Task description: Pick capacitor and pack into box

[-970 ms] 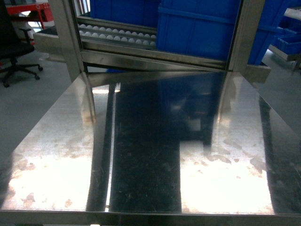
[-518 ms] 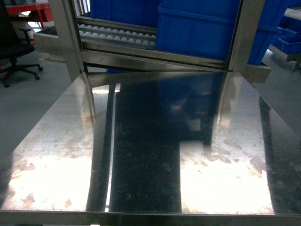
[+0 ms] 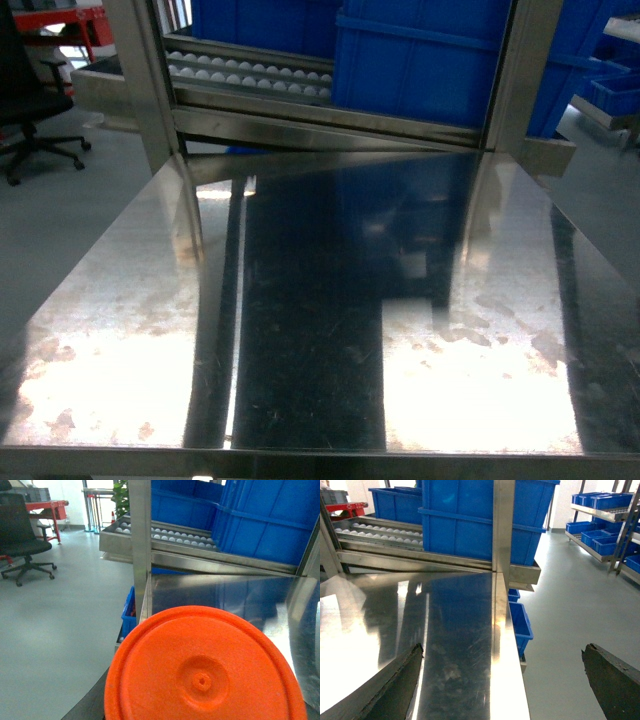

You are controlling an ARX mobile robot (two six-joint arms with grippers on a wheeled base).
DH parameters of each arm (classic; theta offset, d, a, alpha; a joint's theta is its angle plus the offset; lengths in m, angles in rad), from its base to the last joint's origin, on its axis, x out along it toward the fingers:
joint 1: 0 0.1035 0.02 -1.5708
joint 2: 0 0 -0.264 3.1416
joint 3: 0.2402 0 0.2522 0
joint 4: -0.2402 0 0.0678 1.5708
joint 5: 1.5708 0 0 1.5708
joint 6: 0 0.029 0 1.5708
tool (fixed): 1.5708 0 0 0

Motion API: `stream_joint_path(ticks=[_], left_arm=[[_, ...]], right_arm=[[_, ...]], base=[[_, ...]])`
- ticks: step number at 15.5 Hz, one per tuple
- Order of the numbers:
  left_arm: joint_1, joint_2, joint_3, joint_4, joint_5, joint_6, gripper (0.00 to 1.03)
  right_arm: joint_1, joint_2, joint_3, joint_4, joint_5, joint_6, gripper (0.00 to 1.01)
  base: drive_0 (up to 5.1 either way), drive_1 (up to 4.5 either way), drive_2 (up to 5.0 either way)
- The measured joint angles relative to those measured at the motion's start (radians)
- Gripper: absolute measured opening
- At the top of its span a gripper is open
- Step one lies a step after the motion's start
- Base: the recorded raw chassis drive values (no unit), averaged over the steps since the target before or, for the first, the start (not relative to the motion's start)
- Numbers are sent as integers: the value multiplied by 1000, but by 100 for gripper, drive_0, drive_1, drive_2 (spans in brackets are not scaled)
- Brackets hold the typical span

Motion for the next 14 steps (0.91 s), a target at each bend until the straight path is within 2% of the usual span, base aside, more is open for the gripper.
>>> stream_joint_path(ticks=[14], left_arm=[[0, 0, 0, 0, 0, 0, 44]], right_arm=[[0, 0, 0, 0, 0, 0, 98]], base=[[0, 0, 0]])
